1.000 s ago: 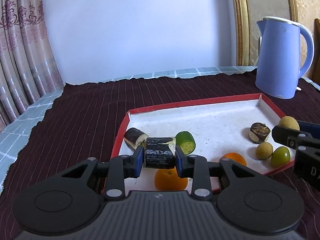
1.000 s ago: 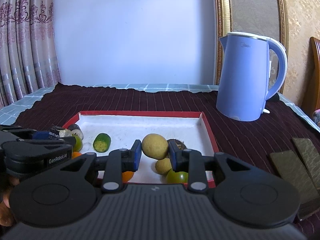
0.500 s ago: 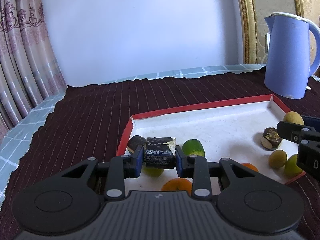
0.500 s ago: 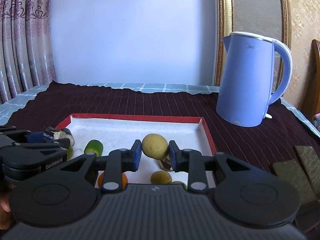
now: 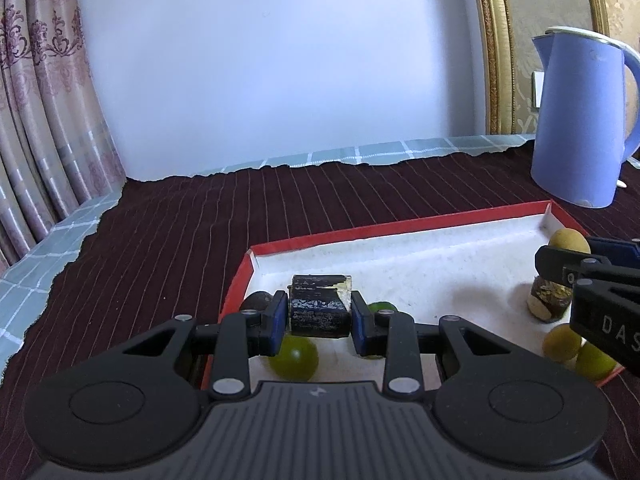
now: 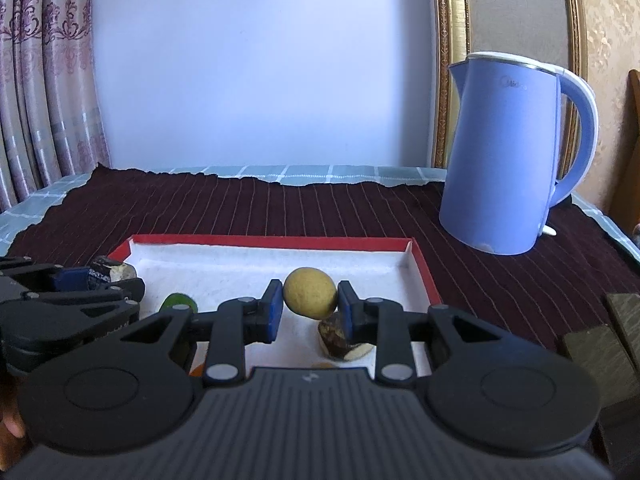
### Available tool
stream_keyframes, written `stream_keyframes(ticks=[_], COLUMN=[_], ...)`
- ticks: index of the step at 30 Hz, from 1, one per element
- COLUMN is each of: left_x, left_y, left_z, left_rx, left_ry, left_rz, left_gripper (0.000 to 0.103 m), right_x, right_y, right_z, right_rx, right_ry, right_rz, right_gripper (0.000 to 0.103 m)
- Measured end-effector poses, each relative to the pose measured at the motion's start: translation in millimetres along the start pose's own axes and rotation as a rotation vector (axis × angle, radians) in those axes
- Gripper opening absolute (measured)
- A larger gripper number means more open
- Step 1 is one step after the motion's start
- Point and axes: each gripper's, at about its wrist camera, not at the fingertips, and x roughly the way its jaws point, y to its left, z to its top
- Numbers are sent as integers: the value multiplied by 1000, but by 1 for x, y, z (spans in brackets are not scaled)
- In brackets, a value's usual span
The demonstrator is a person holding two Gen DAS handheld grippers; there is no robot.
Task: Organize fruits
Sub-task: 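Carry the cylinder and yellow fruit over the red tray with both tools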
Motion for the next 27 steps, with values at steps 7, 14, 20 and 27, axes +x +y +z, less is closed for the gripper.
stream_keyframes(ticks=[7, 14, 20, 27], left_x=[11, 15, 14, 15], left_y=[0, 2, -1, -1], left_z=[-1, 1, -1, -1], left_rx=[3, 3, 22, 18], left_ry=[-3, -39, -60, -72], left_rz=[5, 14, 3, 9], left_gripper=[32, 32, 32, 32], right_x=[16, 24, 29, 31], right_y=[0, 3, 8, 7], right_z=[0, 9, 8, 7], right_rx=[-2, -20, -42, -43], right_ry=[11, -13, -20, -20], right_rz=[10, 8, 14, 11], right_gripper=[28, 28, 28, 28])
